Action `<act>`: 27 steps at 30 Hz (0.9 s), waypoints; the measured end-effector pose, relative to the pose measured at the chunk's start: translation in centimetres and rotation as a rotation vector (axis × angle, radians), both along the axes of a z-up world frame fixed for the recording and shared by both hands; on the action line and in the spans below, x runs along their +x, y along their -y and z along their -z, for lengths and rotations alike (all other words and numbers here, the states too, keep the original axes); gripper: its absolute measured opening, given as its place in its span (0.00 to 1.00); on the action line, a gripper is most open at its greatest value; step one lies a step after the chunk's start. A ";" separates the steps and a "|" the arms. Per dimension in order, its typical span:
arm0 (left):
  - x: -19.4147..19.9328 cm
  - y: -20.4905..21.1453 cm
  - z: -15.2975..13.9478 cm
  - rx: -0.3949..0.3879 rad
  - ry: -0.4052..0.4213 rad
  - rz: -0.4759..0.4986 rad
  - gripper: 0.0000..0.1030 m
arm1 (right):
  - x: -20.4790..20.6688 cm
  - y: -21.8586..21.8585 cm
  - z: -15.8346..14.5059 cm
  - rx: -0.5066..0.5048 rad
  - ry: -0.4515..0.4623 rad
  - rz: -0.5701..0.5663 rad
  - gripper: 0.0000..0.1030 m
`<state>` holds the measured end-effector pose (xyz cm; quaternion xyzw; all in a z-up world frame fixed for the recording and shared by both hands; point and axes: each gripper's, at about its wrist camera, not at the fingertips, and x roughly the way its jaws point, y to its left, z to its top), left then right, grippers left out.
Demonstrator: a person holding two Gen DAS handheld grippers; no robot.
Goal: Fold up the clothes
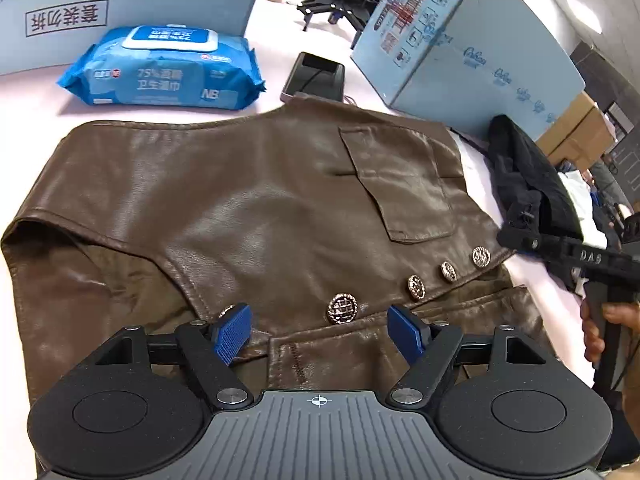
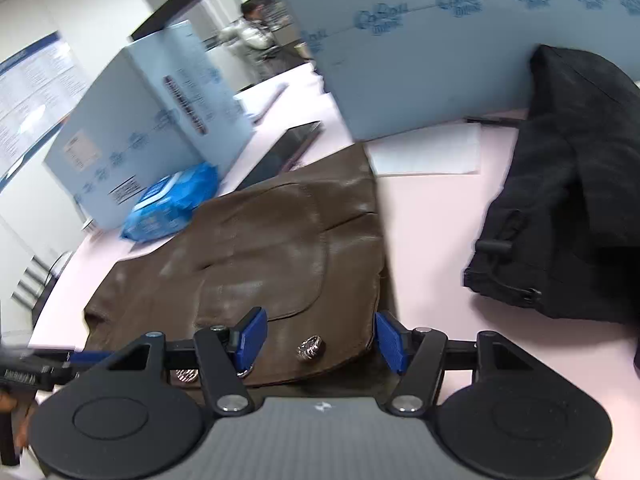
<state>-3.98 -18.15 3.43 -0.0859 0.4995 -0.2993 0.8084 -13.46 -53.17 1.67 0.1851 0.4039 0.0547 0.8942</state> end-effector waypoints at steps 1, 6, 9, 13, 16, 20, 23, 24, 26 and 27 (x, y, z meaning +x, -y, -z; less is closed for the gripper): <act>0.1 0.0 0.4 -0.016 -0.028 0.007 0.75 | 0.1 0.1 0.3 -0.023 -0.024 0.011 0.60; -0.4 0.1 0.0 -0.014 -0.006 0.009 0.75 | -1.3 0.6 -0.4 -0.105 -0.041 0.033 0.58; -2.2 -1.5 -1.7 -0.072 0.048 0.014 0.75 | -3.5 0.6 -1.8 -0.151 -0.044 0.006 0.60; -5.1 -3.1 -2.6 0.008 0.122 0.009 0.77 | -6.4 1.0 -2.2 -0.147 -0.109 0.028 0.66; -6.2 -2.8 -1.7 0.059 0.124 0.013 0.77 | -8.0 0.6 -1.6 -0.122 -0.160 0.054 0.70; -6.5 -1.5 -0.5 0.088 0.104 0.016 0.77 | -8.6 -1.4 -0.2 -0.216 -0.170 0.038 0.72; -5.7 -1.2 0.0 0.064 0.052 -0.002 0.75 | -9.1 -2.5 -0.2 -0.279 -0.139 -0.002 0.49; -5.5 -1.1 0.0 0.059 0.047 0.001 0.75 | -9.3 -2.3 -0.3 -0.271 -0.125 0.006 0.44; -5.4 -1.3 -0.1 0.055 0.045 0.010 0.58 | -9.5 -1.5 -0.3 -0.239 -0.106 0.042 0.24; -5.3 -1.7 0.1 0.048 0.029 0.005 0.48 | -9.8 -0.9 -0.3 -0.203 -0.093 0.066 0.21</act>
